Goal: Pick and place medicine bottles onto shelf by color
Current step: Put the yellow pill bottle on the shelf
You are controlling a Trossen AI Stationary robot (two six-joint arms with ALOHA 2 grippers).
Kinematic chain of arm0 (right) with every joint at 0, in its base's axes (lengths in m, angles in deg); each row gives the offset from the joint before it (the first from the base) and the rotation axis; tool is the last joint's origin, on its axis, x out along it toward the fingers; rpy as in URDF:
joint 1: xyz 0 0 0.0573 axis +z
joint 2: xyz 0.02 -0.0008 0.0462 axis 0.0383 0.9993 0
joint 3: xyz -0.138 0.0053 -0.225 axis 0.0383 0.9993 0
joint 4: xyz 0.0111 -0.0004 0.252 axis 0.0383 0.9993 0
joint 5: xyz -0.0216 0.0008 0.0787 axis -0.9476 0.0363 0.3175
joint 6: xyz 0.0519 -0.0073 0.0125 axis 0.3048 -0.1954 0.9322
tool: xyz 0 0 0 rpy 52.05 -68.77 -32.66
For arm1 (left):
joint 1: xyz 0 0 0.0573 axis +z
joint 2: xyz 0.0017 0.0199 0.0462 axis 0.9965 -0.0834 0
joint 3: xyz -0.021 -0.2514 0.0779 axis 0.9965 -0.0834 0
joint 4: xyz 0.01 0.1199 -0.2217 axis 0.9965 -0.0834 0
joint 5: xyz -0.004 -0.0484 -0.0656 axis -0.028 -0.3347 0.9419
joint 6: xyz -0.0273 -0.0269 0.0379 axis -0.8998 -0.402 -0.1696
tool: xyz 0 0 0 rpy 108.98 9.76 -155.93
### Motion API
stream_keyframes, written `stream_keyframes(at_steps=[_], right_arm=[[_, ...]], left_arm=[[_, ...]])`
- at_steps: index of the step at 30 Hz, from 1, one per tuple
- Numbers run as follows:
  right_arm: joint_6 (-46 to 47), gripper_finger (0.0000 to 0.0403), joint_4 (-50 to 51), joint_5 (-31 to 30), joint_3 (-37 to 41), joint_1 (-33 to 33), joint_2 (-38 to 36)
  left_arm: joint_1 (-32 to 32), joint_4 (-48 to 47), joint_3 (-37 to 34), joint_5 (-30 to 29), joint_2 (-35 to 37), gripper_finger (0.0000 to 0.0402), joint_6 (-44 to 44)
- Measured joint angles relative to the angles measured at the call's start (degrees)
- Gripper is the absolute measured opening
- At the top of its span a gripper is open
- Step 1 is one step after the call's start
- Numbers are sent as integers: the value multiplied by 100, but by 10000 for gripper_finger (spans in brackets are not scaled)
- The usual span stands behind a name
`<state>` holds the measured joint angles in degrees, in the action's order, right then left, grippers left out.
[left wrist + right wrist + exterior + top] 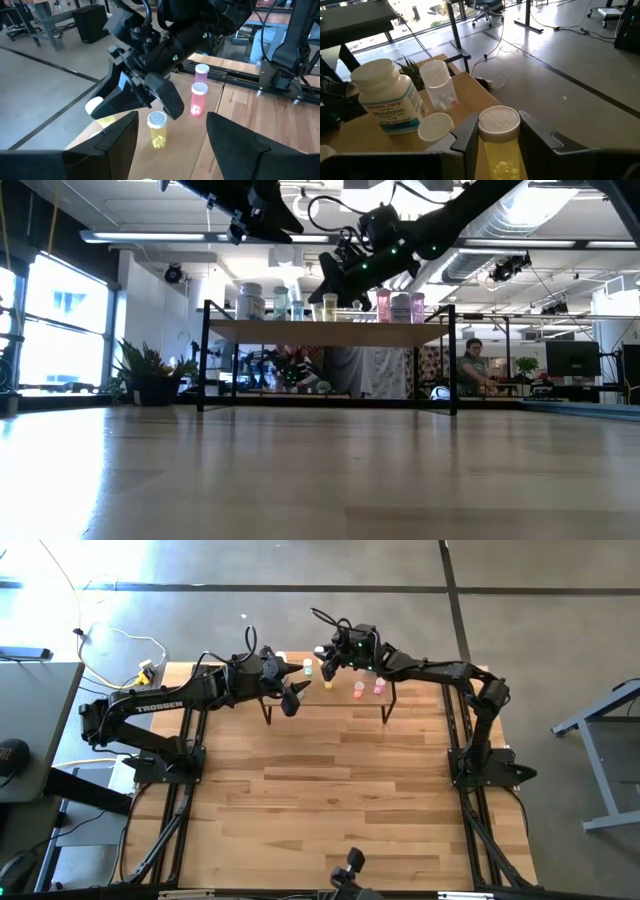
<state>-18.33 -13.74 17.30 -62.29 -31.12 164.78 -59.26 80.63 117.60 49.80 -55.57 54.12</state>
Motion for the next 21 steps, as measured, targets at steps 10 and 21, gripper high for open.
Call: stream_keyframes(at_steps=[10,21], right_arm=[[-244,103,369,2,0,6,-2],[-244,119,411,-167,0,6,-2]], left_arm=[[0,-9,0,0,0,225,0],[0,-17,0,2,0,225,0]])
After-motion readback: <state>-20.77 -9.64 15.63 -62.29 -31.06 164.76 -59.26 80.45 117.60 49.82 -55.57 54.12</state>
